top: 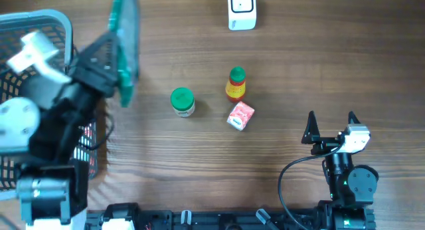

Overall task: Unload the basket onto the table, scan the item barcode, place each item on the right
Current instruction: 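Lay the green glove pack on the table near the jars with the left gripper, then reach the left gripper into the basket and grasp the light-blue wipes pack, then carry the wipes pack with the left gripper and set it right of the tissues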

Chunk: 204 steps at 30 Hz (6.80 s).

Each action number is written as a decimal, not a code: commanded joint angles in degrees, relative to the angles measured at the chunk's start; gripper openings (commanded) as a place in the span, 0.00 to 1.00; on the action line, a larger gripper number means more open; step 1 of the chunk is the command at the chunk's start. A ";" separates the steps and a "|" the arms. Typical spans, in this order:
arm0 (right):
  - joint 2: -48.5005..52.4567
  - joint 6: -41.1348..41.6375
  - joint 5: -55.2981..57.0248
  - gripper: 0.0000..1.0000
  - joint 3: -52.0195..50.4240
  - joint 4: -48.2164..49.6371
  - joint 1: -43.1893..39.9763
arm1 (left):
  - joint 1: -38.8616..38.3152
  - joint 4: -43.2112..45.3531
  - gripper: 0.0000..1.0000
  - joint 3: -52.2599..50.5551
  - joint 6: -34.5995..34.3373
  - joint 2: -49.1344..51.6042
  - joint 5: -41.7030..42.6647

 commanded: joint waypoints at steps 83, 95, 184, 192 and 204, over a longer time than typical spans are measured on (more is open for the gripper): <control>0.00 -0.52 0.35 1.00 -0.07 0.15 0.24 | 29.40 -36.92 1.00 27.32 5.86 19.78 -24.74; 0.00 -0.52 0.33 1.00 -0.07 0.15 0.24 | 37.40 -61.94 1.00 26.97 -2.71 43.08 -24.30; 0.00 -0.50 0.33 1.00 -0.07 0.15 0.24 | -54.10 -49.55 0.04 55.84 20.68 73.16 -30.14; 0.00 -0.52 0.33 1.00 -0.07 0.15 0.24 | -54.53 -49.72 0.04 55.84 20.41 79.97 -27.93; 0.00 -0.52 0.35 1.00 -0.07 0.15 0.24 | -54.45 -50.10 0.49 57.07 20.39 75.58 -26.86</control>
